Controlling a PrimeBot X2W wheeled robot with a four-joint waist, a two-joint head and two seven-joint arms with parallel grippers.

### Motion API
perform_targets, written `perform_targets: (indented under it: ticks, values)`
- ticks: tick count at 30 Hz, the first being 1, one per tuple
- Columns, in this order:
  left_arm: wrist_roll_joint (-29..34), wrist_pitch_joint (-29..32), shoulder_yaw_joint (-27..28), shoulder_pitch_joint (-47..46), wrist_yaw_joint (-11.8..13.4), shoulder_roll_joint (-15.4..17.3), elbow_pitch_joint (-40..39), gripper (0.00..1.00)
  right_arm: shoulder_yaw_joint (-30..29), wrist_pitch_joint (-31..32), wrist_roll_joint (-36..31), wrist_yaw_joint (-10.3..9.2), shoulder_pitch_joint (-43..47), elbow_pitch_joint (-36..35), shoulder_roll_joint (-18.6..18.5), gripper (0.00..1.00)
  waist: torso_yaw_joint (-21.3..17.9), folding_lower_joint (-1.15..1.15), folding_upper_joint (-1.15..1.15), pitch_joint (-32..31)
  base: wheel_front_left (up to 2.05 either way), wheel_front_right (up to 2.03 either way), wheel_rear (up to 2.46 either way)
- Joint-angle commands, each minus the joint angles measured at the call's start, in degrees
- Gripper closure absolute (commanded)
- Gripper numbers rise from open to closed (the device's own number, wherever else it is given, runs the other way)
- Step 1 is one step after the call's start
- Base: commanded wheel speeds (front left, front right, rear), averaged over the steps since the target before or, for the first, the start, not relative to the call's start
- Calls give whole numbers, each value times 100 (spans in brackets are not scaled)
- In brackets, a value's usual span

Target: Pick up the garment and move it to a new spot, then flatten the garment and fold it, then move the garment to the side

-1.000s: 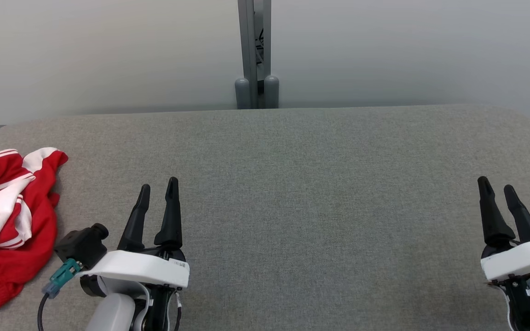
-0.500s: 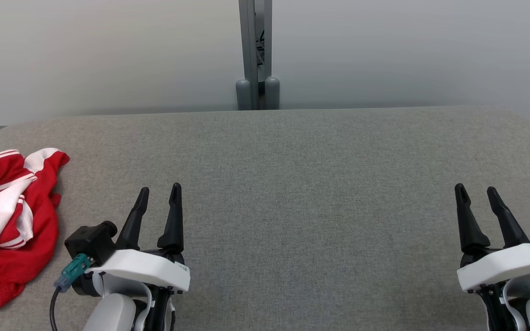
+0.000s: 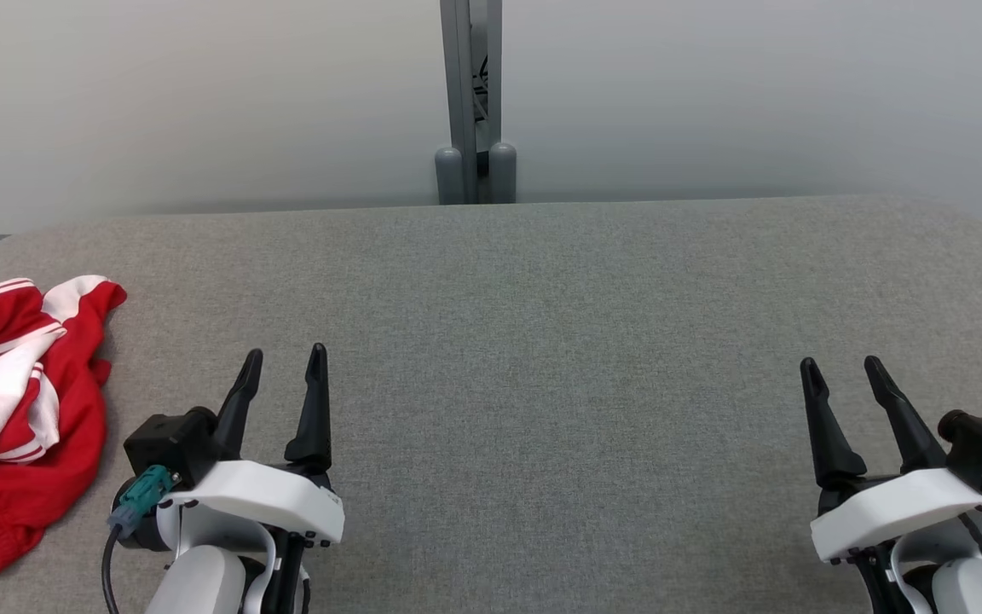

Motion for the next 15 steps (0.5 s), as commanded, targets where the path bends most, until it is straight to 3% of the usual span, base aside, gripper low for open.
perform_targets:
  ticks: [1,15]
  values:
    - [112,31,41,27,43,42,-44,0,38,-79,-107,24,-16,-40,-39,0,-3,0,0,0,0,0,0]
    - [681,182,48,183,266,103,-244,0,75,-323,-740,26,106,17,49,0,120,0,0,-18,0,0,0]
